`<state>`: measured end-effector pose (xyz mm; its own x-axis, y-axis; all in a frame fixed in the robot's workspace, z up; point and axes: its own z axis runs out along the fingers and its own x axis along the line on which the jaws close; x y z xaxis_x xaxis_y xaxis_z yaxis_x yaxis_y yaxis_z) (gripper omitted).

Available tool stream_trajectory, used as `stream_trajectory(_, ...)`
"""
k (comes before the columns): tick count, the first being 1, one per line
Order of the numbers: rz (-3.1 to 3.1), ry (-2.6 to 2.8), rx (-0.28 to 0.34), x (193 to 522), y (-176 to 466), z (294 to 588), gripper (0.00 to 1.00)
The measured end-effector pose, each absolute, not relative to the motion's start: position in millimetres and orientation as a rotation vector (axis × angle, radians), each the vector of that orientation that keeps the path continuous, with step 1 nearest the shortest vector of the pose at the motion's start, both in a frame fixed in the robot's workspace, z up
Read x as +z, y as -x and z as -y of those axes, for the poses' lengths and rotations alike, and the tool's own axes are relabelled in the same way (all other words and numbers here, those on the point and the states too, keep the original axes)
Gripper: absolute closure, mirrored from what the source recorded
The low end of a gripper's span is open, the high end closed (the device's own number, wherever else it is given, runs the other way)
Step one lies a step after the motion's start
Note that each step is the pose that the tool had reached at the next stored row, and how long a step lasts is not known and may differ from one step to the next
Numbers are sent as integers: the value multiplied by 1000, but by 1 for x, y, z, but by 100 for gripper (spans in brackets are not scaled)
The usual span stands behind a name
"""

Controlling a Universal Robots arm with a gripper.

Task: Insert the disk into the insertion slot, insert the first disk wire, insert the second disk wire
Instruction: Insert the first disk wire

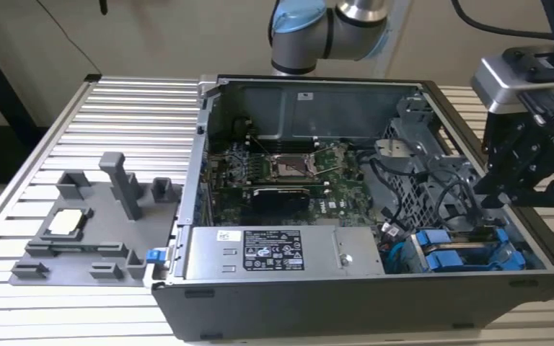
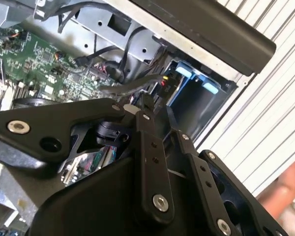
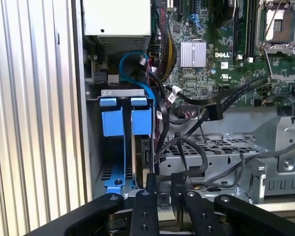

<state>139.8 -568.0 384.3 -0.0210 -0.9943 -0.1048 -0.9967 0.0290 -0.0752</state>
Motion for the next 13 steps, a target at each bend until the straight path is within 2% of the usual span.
stream_trajectory(6,-2158,2103,42,384,-125,560,73)
stream_trajectory(13,-2129,2069,126,386,-110,559,73)
